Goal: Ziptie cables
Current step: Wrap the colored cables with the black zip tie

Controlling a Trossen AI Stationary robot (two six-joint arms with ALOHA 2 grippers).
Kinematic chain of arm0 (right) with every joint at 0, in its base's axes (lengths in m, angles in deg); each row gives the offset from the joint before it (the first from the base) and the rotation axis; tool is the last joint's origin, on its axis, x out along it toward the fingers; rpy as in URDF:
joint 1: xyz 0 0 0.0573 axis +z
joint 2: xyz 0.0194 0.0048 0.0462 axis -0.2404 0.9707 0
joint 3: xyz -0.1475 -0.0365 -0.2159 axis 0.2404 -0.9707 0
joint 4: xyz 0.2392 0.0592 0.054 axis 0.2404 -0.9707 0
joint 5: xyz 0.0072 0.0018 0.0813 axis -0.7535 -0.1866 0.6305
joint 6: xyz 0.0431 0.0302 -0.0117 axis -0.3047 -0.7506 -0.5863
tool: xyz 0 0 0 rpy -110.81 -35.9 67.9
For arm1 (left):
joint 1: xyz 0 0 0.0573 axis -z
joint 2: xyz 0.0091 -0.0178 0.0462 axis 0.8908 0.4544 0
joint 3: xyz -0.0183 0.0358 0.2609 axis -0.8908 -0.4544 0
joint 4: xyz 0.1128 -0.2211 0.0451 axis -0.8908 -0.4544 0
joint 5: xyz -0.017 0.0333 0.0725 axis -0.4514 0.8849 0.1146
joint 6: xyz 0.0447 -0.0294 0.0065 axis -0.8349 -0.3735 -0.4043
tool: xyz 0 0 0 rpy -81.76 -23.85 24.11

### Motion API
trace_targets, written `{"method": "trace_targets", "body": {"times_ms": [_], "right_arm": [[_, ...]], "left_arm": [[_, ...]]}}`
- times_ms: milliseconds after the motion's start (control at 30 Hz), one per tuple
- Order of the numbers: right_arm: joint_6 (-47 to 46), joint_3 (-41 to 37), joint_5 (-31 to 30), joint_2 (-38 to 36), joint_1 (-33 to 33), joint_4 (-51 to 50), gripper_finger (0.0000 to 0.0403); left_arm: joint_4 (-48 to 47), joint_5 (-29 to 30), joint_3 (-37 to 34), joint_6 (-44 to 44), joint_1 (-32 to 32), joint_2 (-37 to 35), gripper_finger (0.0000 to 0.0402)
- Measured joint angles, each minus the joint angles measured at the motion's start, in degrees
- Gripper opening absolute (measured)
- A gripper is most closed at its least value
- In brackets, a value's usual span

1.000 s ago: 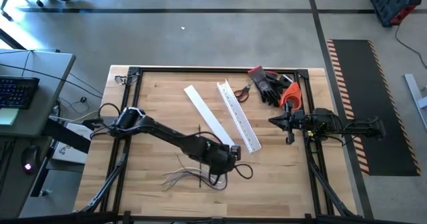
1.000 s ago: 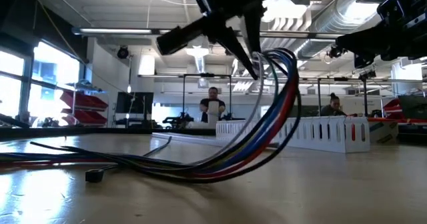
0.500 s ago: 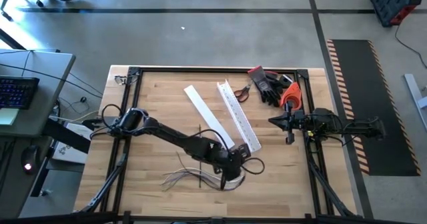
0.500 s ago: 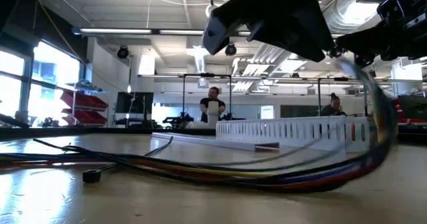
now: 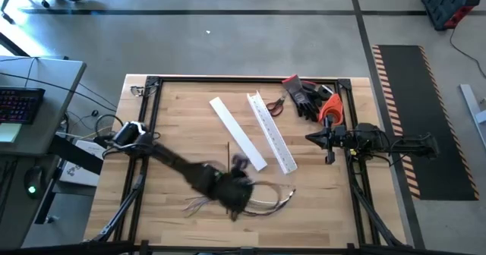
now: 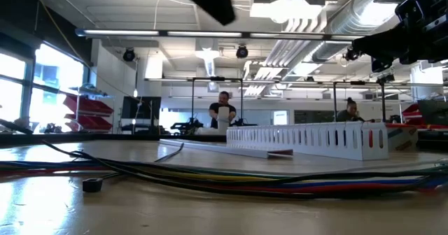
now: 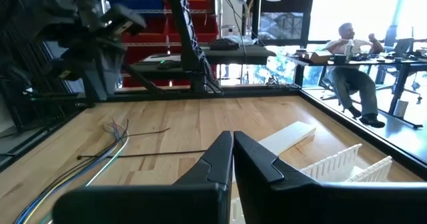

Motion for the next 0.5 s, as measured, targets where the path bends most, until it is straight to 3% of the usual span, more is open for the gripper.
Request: {"method": "trace_targets", "body": {"times_ms": [167, 300, 400, 500], "right_arm": [[0.01, 0.0, 0.0, 0.0, 0.01, -0.01, 0.0], [0.0, 0.0, 0.0, 0.0, 0.01, 0.0, 0.0], [0.02, -0.01, 0.0, 0.0, 0.0, 0.0, 0.0], [0.0, 0.0, 0.0, 0.0, 0.01, 0.0, 0.0]], "left_arm": [[8.29, 6.79, -14.91, 17.91, 7.63, -6.25, 0.0004], [21.23, 9.79, -27.62, 26.73, 10.78, -12.21, 0.0013], [30.24, 6.06, -36.18, 32.84, 10.79, -17.73, 0.0038], [40.46, 1.36, -43.96, 33.11, 10.34, -22.59, 0.0075]]}}
